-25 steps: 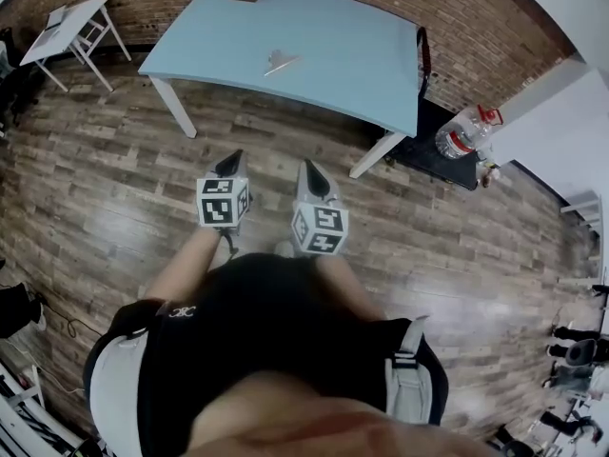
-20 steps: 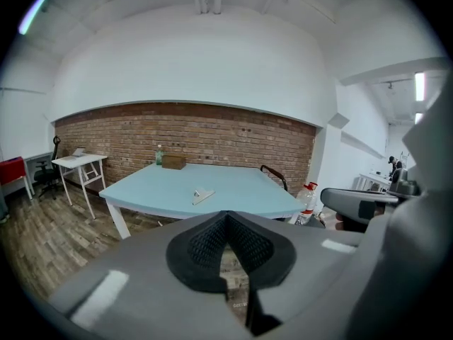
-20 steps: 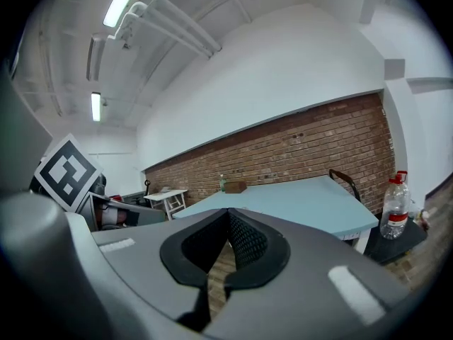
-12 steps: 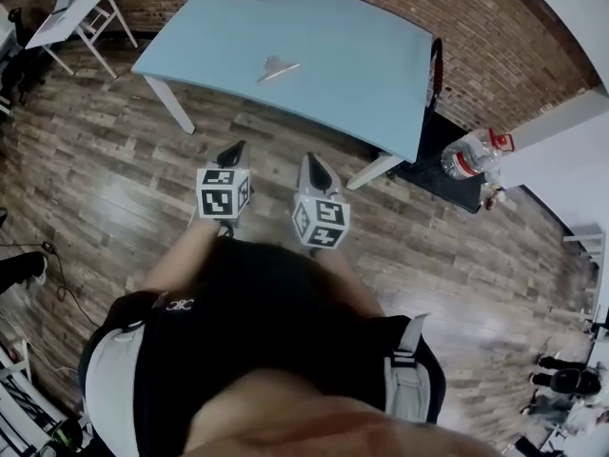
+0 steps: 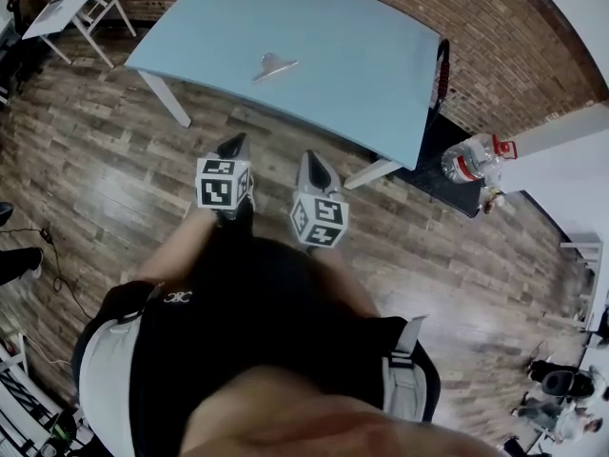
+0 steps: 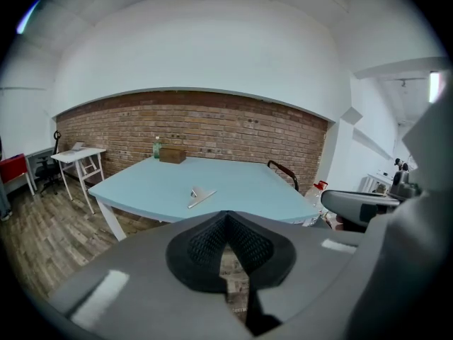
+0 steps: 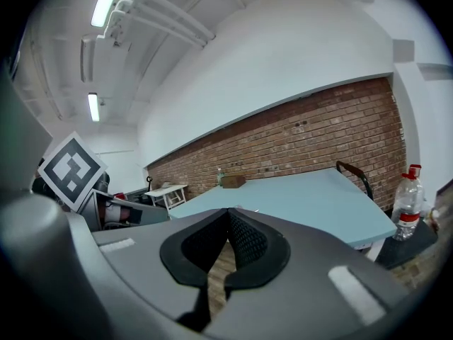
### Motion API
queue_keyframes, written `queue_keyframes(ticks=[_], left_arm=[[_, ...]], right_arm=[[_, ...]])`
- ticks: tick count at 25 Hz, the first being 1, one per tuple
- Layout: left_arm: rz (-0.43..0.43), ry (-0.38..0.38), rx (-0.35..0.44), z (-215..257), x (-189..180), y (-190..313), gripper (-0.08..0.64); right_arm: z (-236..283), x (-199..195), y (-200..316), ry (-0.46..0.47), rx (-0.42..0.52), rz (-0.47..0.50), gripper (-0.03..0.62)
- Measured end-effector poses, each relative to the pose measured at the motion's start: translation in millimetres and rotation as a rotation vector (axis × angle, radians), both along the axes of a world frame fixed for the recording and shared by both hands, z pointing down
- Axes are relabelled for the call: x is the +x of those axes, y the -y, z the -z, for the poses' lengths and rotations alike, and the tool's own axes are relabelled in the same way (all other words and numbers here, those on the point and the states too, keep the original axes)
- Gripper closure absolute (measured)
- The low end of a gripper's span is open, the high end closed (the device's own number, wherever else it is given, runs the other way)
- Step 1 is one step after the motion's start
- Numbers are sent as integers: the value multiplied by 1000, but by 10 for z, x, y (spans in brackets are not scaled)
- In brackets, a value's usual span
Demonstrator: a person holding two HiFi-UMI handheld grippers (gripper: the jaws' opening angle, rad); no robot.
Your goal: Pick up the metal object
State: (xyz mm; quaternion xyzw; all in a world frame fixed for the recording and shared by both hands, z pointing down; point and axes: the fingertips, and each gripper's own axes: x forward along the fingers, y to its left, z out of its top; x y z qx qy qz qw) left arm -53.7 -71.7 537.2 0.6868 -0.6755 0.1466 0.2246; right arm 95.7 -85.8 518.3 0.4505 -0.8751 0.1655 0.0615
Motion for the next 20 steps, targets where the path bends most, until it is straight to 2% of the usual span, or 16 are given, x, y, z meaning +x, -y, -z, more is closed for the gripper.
queue_keyframes(ticks=[11, 20], left_arm=[[-54, -64, 15, -118, -271, 930, 560], [-115, -106, -46, -265, -784, 1887, 560]], right_arm=[[-73, -352, 792, -62, 3, -7, 578], [-79, -910, 1654, -113, -29, -28, 578]])
